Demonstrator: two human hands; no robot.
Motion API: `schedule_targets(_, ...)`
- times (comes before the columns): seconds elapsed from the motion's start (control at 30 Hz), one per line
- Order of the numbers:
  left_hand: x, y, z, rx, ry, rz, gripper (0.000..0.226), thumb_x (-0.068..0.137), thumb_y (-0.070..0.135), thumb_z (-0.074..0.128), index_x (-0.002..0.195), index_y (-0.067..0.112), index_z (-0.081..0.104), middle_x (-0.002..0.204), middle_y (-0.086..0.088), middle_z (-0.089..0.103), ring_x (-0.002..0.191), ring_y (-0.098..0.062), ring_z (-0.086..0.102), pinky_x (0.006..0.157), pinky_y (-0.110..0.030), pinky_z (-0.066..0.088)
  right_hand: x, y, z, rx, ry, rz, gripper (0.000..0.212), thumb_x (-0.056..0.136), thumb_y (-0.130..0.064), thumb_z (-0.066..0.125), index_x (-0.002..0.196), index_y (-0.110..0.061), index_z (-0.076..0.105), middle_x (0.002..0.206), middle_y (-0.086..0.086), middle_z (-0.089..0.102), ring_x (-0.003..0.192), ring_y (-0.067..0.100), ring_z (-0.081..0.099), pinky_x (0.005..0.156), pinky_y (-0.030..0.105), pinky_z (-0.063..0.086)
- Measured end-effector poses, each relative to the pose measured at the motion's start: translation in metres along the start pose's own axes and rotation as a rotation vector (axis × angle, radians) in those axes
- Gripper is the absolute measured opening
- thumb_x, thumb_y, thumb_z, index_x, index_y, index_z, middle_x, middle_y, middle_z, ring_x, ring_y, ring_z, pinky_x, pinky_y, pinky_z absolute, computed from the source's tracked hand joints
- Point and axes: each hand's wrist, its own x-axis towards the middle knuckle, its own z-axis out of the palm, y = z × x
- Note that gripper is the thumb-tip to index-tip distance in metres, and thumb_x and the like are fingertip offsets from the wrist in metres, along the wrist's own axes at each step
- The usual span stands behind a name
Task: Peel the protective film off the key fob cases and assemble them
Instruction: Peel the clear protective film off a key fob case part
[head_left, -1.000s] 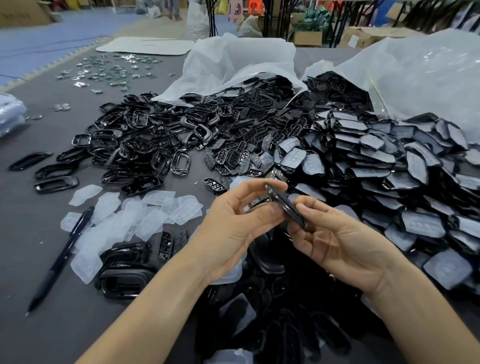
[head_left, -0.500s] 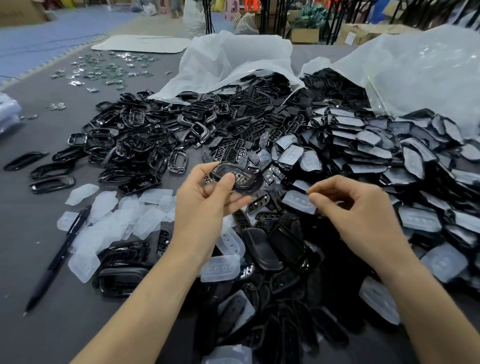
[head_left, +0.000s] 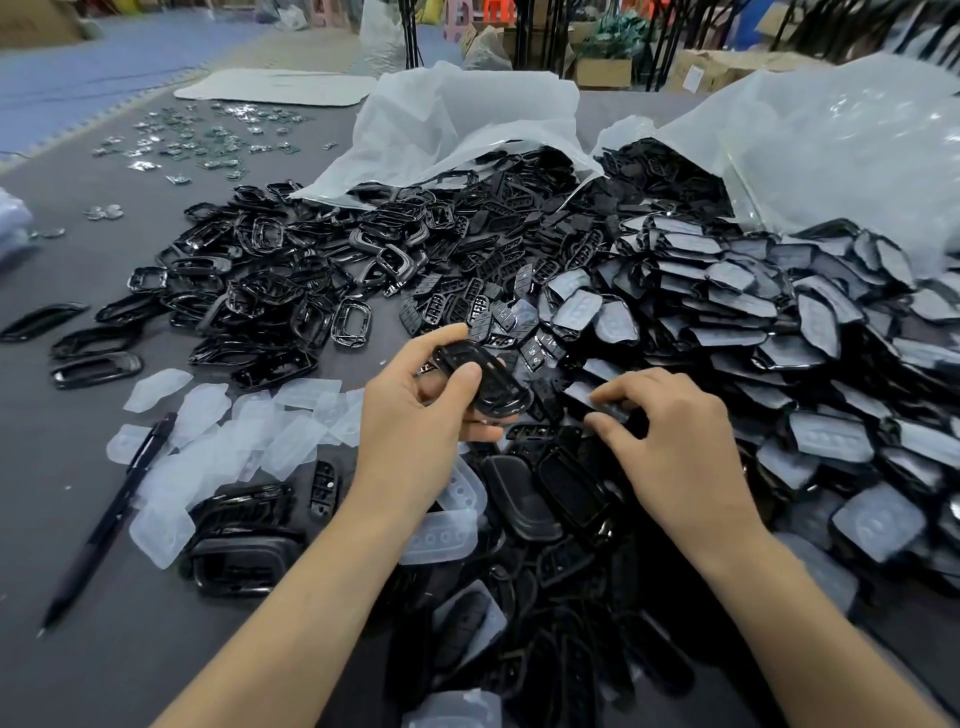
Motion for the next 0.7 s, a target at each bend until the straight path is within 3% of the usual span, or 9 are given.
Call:
schedule_targets(0.13,-0.002,0.0,0.002,0.027,-0.018,0.028,0.034,0.093,0.001,0.056,0.111,0.029,0.061,0.076,-0.006,0.074,0.059,-0.018,0.067,0.046,-0.019,0.052,0.0,0.001,-0.004,0.061,-0.02,0.028,0.011,0.077,-0.014,0.078,0.086,-0.015,0.072,0.089,-0.003,0.067,0.092,0.019,0.057,0.082,0.032,0.044)
schedule_targets(0.27,-0.001,-0.002,0.0,0.035,0.016,0.055,0.039,0.094,0.003,0.055,0.121,0.031,0.056,0.081,-0.006,0.075,0.065,-0.019,0.07,0.05,-0.021,0.053,-0.001,0.001,-0.007,0.028,-0.031,-0.01,0.011,0.08,-0.018,0.075,0.089,-0.013,0.072,0.092,-0.003,0.066,0.095,0.018,0.056,0.083,0.023,0.038)
schedule_targets(0.43,0.006,0.0,-0.014,0.059,0.19,0.165,0.051,0.095,0.007,0.051,0.135,0.038,0.042,0.088,-0.018,0.071,0.073,-0.023,0.07,0.054,-0.022,0.053,-0.014,-0.026,-0.009,0.142,-0.09,-0.242,0.016,0.079,-0.022,0.078,0.09,-0.012,0.074,0.091,-0.001,0.066,0.093,0.019,0.058,0.086,0.026,0.042)
schedule_targets(0.57,0.016,0.003,-0.026,0.033,0.295,0.24,0.05,0.094,0.006,0.048,0.136,0.032,0.039,0.084,-0.005,0.075,0.071,-0.012,0.065,0.052,-0.02,0.051,-0.032,-0.049,0.006,0.117,-0.35,-0.492,0.031,0.082,-0.037,0.07,0.102,-0.013,0.072,0.099,-0.002,0.065,0.098,0.019,0.057,0.09,0.03,0.046)
schedule_targets(0.63,0.018,0.002,-0.03,0.015,0.306,0.239,0.049,0.094,0.005,0.046,0.137,0.028,0.038,0.08,0.002,0.075,0.072,-0.012,0.063,0.052,-0.018,0.05,-0.036,-0.054,0.012,0.076,-0.389,-0.532,0.034,0.083,-0.041,0.067,0.103,-0.015,0.072,0.101,-0.003,0.064,0.101,0.02,0.056,0.09,0.034,0.047)
schedule_targets(0.7,0.018,0.0,-0.03,0.03,0.298,0.219,0.049,0.095,0.005,0.046,0.137,0.027,0.037,0.081,-0.004,0.075,0.071,-0.013,0.062,0.052,-0.017,0.049,-0.036,-0.057,0.017,0.043,-0.37,-0.538,0.029,0.084,-0.037,0.068,0.101,-0.014,0.071,0.102,-0.002,0.063,0.101,0.022,0.054,0.09,0.037,0.046)
